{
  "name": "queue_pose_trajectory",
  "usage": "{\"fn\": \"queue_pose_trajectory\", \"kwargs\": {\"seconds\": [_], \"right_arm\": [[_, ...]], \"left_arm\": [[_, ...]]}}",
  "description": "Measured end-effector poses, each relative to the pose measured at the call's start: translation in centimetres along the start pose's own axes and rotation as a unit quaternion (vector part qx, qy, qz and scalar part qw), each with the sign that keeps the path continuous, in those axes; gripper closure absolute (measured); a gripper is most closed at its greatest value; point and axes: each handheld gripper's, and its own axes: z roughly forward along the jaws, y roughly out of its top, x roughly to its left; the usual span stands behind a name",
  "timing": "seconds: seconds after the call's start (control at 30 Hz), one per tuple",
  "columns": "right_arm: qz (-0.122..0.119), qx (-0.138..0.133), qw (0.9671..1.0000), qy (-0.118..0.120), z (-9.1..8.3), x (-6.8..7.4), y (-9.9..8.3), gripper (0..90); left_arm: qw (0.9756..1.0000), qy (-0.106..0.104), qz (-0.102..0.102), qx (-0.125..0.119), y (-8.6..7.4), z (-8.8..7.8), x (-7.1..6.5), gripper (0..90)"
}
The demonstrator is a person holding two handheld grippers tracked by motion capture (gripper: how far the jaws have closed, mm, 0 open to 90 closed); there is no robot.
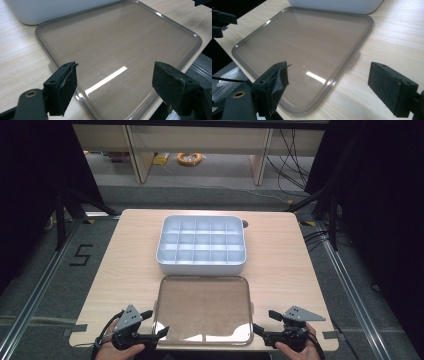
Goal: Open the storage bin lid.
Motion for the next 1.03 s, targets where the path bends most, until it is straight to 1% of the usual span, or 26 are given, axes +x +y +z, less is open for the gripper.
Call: {"fn": "queue_pose_trajectory", "kwargs": {"seconds": [0.03, 0.07, 0.1, 0.13, 0.17, 0.2, 0.23, 0.27, 0.3, 0.33, 0.37, 0.4, 0.43, 0.47, 0.5, 0.53, 0.63, 0.7, 0.73, 0.77, 0.83, 0.87, 0.9, 0.93, 1.0, 1.03], "right_arm": [[-0.008, -0.006, 0.9999, -0.001, 0.0, 0.0, -0.1, 17.2], [0.002, -0.002, 1.0, -0.001, 0.0, 0.1, -0.2, 17.3], [-0.018, -0.007, 0.9998, -0.003, -0.1, 0.0, -0.2, 17.3], [0.003, -0.005, 1.0, -0.001, -0.1, 0.3, -0.4, 17.3], [-0.008, -0.006, 0.9999, -0.001, -0.1, 0.2, -0.4, 17.3], [-0.014, -0.008, 0.9999, -0.002, -0.2, 0.2, -0.4, 17.3], [-0.01, -0.012, 0.9999, 0.004, -0.2, 0.2, -0.6, 17.3], [0.004, -0.009, 0.9999, 0.004, -0.3, 0.5, -0.6, 17.3], [-0.01, -0.007, 0.9999, 0.003, -0.4, 0.3, -0.7, 17.3], [-0.011, -0.008, 0.9999, 0.001, -0.3, 0.3, -0.8, 17.3], [-0.015, -0.008, 0.9998, -0.005, -0.4, 0.4, -0.8, 17.3], [0.004, 0.003, 1.0, -0.001, -0.6, 0.6, -0.9, 17.3], [0.011, 0.001, 0.9999, 0.001, -0.6, 0.8, -1.0, 17.3], [-0.016, -0.008, 0.9998, 0.002, -0.6, 0.4, -0.9, 17.3], [-0.009, -0.004, 0.9999, 0.003, -0.7, 0.6, -0.9, 17.3], [-0.014, -0.005, 0.9999, 0.002, -0.6, 0.5, -1.0, 17.3], [-0.009, -0.005, 0.9999, 0.002, -0.4, 0.5, -1.0, 17.3], [-0.006, -0.002, 0.9999, 0.009, -0.4, 0.4, -1.1, 17.4], [-0.008, -0.003, 0.9999, 0.01, -0.4, 0.3, -1.1, 17.4], [-0.007, -0.003, 0.9999, 0.01, -0.4, 0.3, -1.1, 17.4], [0.001, 0.001, 1.0, 0.003, -0.5, 0.4, -1.1, 17.4], [-0.009, -0.003, 1.0, 0.003, -0.4, 0.3, -1.1, 17.5], [0.01, 0.004, 0.9999, 0.006, -0.5, 0.5, -1.1, 17.5], [0.013, 0.005, 0.9999, 0.007, -0.5, 0.5, -1.1, 17.5], [0.013, 0.007, 0.9999, 0.005, -0.6, 0.4, -1.1, 17.5], [-0.002, -0.001, 1.0, 0.004, -0.4, 0.1, -1.1, 17.5]], "left_arm": [[1.0, -0.001, 0.003, 0.002, -0.1, -0.1, 0.0, 19.8], [0.9999, 0.003, 0.01, 0.002, -0.1, -0.3, -0.1, 19.8], [1.0, -0.002, 0.008, -0.001, -0.2, -0.3, -0.1, 19.7], [1.0, -0.002, -0.002, -0.002, -0.3, -0.3, -0.2, 19.7], [1.0, 0.0, -0.001, 0.002, -0.4, -0.5, -0.2, 19.7], [1.0, -0.003, 0.004, 0.0, -0.4, -0.6, -0.2, 19.6], [1.0, -0.005, 0.003, -0.001, -0.5, -0.6, -0.2, 19.6], [1.0, -0.005, -0.006, 0.0, -0.5, -0.7, -0.2, 19.5], [1.0, -0.003, -0.006, -0.001, -0.6, -0.8, -0.2, 19.5], [1.0, -0.008, -0.004, -0.003, -0.6, -0.8, -0.1, 19.4], [0.9999, -0.007, -0.013, -0.002, -0.7, -0.9, -0.1, 19.4], [0.9998, -0.005, -0.017, -0.004, -0.7, -0.9, -0.1, 19.4], [0.9999, -0.001, -0.013, -0.002, -0.7, -1.0, 0.0, 19.4], [0.9999, -0.004, -0.014, -0.003, -0.7, -1.1, 0.1, 19.3], [0.9997, -0.004, -0.024, -0.007, -0.7, -1.1, 0.0, 19.4], [0.9997, -0.004, -0.022, -0.005, -0.7, -1.1, 0.1, 19.4], [0.9997, -0.004, -0.023, -0.004, -0.7, -1.0, 0.1, 19.4], [0.9998, -0.004, -0.02, 0.0, -0.8, -1.0, 0.1, 19.4], [0.9998, -0.006, -0.019, 0.001, -0.8, -1.0, 0.2, 19.4], [0.9997, -0.006, -0.024, 0.001, -0.8, -0.9, 0.2, 19.4], [0.9996, -0.009, -0.027, 0.002, -0.8, -0.9, 0.2, 19.4], [0.9996, -0.01, -0.028, 0.0, -0.8, -0.9, 0.2, 19.4], [0.9997, -0.005, -0.022, 0.005, -0.8, -0.9, 0.3, 19.4], [0.9996, -0.005, -0.029, 0.004, -0.8, -0.8, 0.3, 19.4], [0.9995, -0.007, -0.03, 0.004, -0.8, -0.8, 0.3, 19.5], [0.9995, -0.008, -0.03, 0.004, -0.8, -0.8, 0.3, 19.4]]}}
